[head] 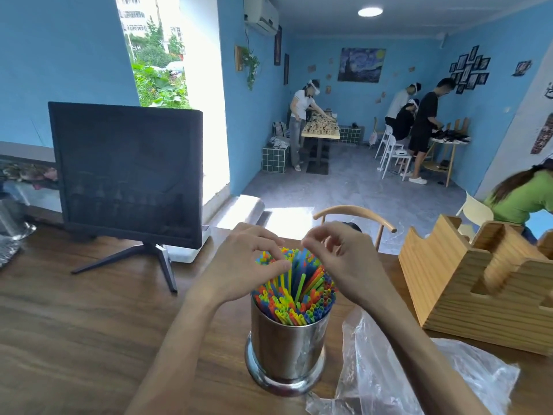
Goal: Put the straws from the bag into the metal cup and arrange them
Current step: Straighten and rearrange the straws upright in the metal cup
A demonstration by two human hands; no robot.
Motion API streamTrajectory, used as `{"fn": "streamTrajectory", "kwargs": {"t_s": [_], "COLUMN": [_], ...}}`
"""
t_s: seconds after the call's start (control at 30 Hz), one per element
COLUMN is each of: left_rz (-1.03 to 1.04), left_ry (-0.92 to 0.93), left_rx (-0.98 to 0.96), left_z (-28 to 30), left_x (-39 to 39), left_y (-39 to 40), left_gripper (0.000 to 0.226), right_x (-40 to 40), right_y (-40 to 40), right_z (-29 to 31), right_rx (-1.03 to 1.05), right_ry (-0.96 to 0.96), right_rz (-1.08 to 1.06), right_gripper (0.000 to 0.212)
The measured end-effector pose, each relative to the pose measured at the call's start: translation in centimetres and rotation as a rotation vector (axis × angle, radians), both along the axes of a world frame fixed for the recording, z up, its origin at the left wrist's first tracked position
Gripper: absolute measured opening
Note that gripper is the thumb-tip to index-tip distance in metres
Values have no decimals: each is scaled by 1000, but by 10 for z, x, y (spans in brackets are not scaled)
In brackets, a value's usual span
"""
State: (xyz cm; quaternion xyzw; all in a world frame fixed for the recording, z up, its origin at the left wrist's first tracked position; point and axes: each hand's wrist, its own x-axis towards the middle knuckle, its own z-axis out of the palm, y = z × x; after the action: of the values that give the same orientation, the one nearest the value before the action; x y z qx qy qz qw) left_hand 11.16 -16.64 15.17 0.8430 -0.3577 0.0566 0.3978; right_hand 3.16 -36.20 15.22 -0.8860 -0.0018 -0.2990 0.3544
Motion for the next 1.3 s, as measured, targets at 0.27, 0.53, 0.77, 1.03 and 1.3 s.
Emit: {"fn": "streamTrajectory", "kwargs": {"t_s": [0.27,0.53,0.77,1.03,1.3], "left_rz": [-78,-40,199,197,6], "left_ry": [43,240,276,270,205], "left_rx": [-7,-260,-803,-1089,-636], "left_z": [4,14,38,53,29], "left_x": [-5,1,10,-10,-17], "left_y": [-13,-7,9,-5,-14], "left_gripper": [15,17,9,25,21], "right_x": [-11,-13,-10,-12,5], "right_y": [-6,-16,-13,8,-18], "right_z": [40,35,-7,-22,-15], "right_rx": [404,685,405,45,327], "right_ry": [-409,-479,-129,50,20], "right_rz": [-4,-8,56,154,-35], "right_gripper": [16,13,12,9,5]}}
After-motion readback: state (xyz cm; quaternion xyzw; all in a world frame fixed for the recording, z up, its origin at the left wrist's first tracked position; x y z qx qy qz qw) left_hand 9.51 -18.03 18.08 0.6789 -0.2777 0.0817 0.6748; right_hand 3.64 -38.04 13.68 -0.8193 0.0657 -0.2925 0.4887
